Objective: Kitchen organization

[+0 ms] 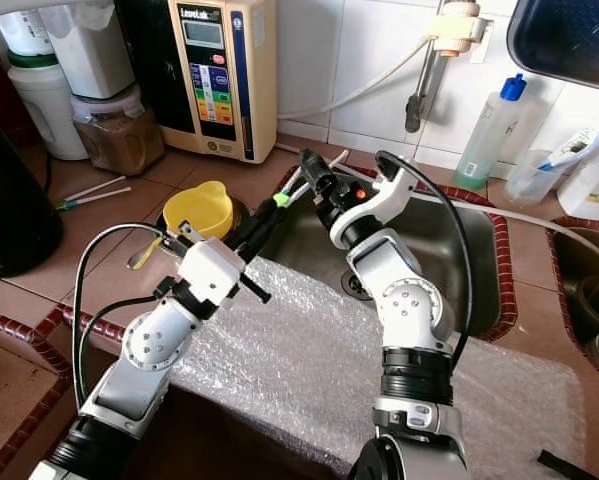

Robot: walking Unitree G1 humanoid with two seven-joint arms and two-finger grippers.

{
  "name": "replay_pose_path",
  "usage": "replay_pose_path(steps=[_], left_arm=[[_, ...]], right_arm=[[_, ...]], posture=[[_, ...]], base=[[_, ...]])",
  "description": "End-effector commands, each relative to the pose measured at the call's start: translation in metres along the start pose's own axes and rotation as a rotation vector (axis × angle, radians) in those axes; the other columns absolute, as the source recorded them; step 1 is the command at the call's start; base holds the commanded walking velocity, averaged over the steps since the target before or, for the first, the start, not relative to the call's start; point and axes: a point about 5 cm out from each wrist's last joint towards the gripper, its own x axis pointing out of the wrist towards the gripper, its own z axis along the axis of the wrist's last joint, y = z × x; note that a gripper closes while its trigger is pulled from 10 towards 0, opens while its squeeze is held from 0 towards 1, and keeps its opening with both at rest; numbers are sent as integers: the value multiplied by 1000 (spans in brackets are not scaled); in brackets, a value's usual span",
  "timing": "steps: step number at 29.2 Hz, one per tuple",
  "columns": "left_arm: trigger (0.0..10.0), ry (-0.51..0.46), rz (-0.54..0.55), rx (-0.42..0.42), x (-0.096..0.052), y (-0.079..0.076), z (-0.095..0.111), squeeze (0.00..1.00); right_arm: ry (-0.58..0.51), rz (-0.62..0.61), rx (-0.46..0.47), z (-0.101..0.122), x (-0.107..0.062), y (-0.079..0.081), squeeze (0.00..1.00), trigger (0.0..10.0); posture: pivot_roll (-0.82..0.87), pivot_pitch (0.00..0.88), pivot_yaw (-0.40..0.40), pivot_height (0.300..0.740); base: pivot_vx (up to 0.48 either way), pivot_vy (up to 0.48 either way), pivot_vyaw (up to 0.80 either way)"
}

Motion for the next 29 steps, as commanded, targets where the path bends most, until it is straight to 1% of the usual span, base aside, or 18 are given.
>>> replay_pose_path(steps=[1,10,16,29], left_arm=[[0,-7,-13,0,1,-3,0,0],[0,-7,-15,-5,1,-4,0,0],[0,-6,-13,-6,0,-4,0,0],[0,1,-9,-12,-1,-5,-1,0]], right_arm=[[-4,0,11,2,3,2,0,0],[35,-18,27,-5,1,-2,0,0],[59,3,42,-10,1,3,0,0],[31,-18,59,-3,1,-1,0,0]], posture=[[-18,0,-9,740],[-20,0,-7,740],[-20,0,-9,740],[-20,0,-7,740]], base=[[0,0,0],[0,0,0],[0,0,0],[0,0,0]])
